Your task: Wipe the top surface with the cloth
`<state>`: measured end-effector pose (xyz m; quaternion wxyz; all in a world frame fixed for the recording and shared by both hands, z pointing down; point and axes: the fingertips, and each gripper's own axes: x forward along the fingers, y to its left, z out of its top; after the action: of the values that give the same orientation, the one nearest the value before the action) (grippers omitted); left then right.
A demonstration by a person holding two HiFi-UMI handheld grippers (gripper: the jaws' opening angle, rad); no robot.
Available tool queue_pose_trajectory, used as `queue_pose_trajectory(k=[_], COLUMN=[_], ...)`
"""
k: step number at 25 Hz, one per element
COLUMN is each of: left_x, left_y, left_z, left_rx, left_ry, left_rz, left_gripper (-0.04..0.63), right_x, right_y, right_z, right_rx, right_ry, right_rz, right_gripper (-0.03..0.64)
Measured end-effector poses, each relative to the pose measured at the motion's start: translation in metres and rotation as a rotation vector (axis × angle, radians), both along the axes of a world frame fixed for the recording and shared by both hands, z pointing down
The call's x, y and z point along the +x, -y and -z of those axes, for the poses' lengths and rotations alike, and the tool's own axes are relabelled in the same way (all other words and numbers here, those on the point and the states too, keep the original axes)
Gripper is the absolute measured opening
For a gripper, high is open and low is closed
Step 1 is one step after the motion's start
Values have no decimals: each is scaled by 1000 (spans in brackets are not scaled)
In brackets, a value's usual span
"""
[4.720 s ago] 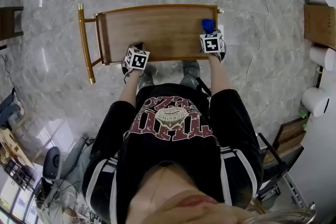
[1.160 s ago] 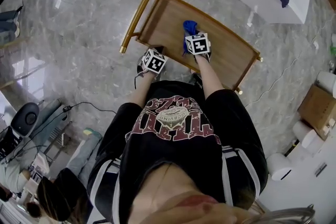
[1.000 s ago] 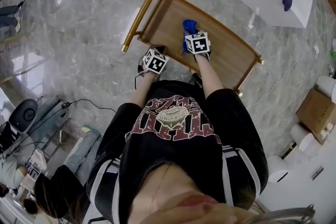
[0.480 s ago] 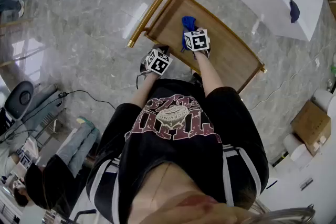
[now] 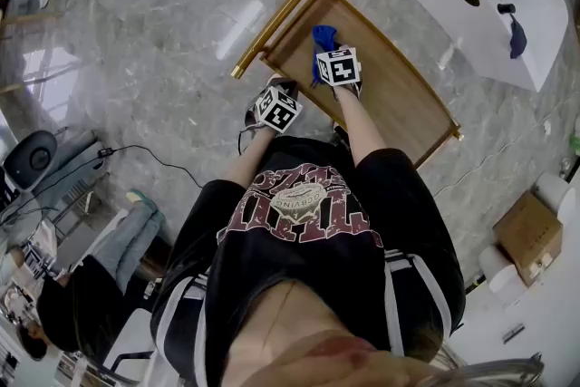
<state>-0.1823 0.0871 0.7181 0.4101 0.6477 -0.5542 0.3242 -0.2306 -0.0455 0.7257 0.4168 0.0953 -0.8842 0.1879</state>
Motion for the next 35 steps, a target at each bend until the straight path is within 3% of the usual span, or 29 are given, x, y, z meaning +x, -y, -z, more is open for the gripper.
queue_pose_trajectory(k=[16, 24, 27, 30, 32, 35], left_x=[-20, -32, -40, -49, -53, -55], left_y=[-7, -13, -14, -19, -23, -26], left_z=[4, 7, 8, 6, 4, 4], left_rx=[13, 37, 43, 44, 41, 39], left_ry=[-22, -33, -42, -48, -50, -44], left_rz=[66, 118, 160, 205, 228, 242], left_gripper=[46, 46, 46, 46, 46, 46], right_x=[-57, -70, -71, -72, -74, -72], right_y=[-28, -33, -39, -53, -67, -81], right_z=[3, 3, 8, 22, 25, 17], right_rx=[23, 32, -95, -241, -312, -331], right_ry=[19, 33, 77, 183, 219, 188], right_rz=[107, 93, 14, -99, -120, -121], right_gripper=[58, 58, 58, 58, 58, 58])
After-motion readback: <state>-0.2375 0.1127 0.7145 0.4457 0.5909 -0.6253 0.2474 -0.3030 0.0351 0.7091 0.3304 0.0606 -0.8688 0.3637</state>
